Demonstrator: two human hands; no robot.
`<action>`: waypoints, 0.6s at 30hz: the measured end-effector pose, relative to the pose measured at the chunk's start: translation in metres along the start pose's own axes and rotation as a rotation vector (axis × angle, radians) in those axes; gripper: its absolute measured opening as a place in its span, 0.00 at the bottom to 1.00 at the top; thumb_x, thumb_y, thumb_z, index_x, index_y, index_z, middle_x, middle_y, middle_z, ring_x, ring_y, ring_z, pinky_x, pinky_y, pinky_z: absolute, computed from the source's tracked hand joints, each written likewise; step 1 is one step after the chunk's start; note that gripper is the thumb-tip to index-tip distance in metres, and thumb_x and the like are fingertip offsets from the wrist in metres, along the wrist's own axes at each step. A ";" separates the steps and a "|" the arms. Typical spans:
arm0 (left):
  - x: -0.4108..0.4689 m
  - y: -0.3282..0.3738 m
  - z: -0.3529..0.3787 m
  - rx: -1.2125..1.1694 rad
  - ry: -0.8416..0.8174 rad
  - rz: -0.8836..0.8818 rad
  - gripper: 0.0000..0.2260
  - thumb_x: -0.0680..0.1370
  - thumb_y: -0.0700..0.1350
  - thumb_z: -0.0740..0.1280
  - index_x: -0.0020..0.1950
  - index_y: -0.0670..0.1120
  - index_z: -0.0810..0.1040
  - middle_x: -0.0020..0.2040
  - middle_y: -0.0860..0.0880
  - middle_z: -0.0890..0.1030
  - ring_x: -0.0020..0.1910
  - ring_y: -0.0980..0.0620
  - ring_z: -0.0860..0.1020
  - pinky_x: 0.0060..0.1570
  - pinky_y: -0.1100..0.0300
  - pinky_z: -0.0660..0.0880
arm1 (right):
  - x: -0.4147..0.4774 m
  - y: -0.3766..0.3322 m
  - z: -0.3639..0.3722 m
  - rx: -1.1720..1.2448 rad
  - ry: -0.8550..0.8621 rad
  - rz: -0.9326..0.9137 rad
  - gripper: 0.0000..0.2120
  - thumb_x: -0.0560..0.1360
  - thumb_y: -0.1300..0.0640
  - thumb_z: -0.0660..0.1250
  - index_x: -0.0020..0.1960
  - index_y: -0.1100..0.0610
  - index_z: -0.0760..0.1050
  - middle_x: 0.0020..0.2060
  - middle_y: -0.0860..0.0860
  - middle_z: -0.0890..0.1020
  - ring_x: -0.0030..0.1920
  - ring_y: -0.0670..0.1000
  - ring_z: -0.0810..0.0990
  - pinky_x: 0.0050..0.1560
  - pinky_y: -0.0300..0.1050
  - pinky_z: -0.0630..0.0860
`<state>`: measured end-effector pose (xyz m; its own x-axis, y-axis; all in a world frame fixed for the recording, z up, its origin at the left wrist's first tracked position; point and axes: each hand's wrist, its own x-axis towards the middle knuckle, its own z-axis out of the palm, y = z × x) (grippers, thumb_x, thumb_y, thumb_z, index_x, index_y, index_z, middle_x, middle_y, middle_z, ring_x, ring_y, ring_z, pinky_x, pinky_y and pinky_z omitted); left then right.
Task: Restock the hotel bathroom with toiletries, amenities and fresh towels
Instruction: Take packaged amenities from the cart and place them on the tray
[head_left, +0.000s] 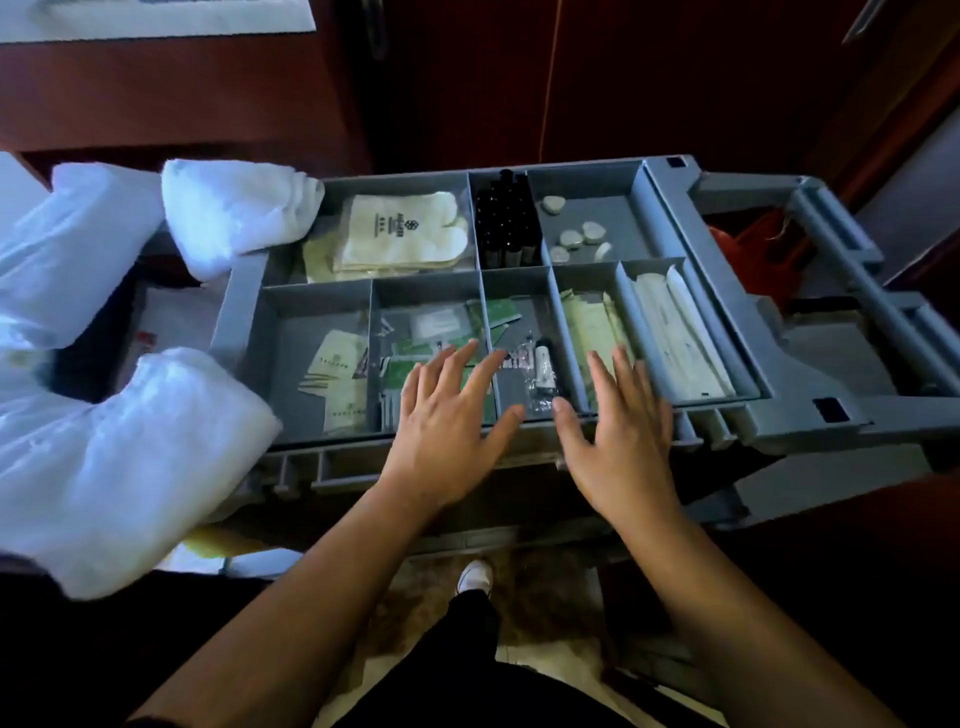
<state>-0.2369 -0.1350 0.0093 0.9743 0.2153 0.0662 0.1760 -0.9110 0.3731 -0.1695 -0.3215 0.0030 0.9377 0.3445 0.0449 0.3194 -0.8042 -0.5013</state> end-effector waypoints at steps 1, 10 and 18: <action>0.015 -0.004 0.000 0.005 -0.004 0.017 0.30 0.83 0.67 0.53 0.83 0.57 0.56 0.83 0.51 0.58 0.83 0.47 0.51 0.80 0.43 0.45 | 0.014 -0.001 0.000 -0.009 -0.003 0.018 0.34 0.82 0.36 0.56 0.83 0.48 0.54 0.84 0.48 0.46 0.83 0.51 0.42 0.81 0.63 0.42; 0.164 -0.025 0.011 0.003 -0.032 0.115 0.30 0.81 0.67 0.55 0.80 0.55 0.64 0.82 0.48 0.60 0.81 0.44 0.55 0.80 0.42 0.50 | 0.137 0.009 -0.002 -0.097 0.009 0.173 0.32 0.83 0.38 0.56 0.82 0.49 0.57 0.84 0.51 0.48 0.83 0.53 0.43 0.80 0.63 0.41; 0.281 -0.023 0.037 0.073 -0.049 0.170 0.29 0.79 0.68 0.60 0.75 0.53 0.72 0.81 0.46 0.63 0.81 0.43 0.57 0.79 0.42 0.52 | 0.230 0.027 0.003 -0.220 0.033 0.239 0.31 0.82 0.38 0.59 0.78 0.54 0.64 0.79 0.58 0.65 0.81 0.59 0.58 0.78 0.67 0.49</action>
<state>0.0378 -0.0667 -0.0147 0.9962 0.0404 0.0769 0.0163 -0.9563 0.2921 0.0546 -0.2624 -0.0026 0.9925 0.1201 -0.0213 0.1081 -0.9471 -0.3022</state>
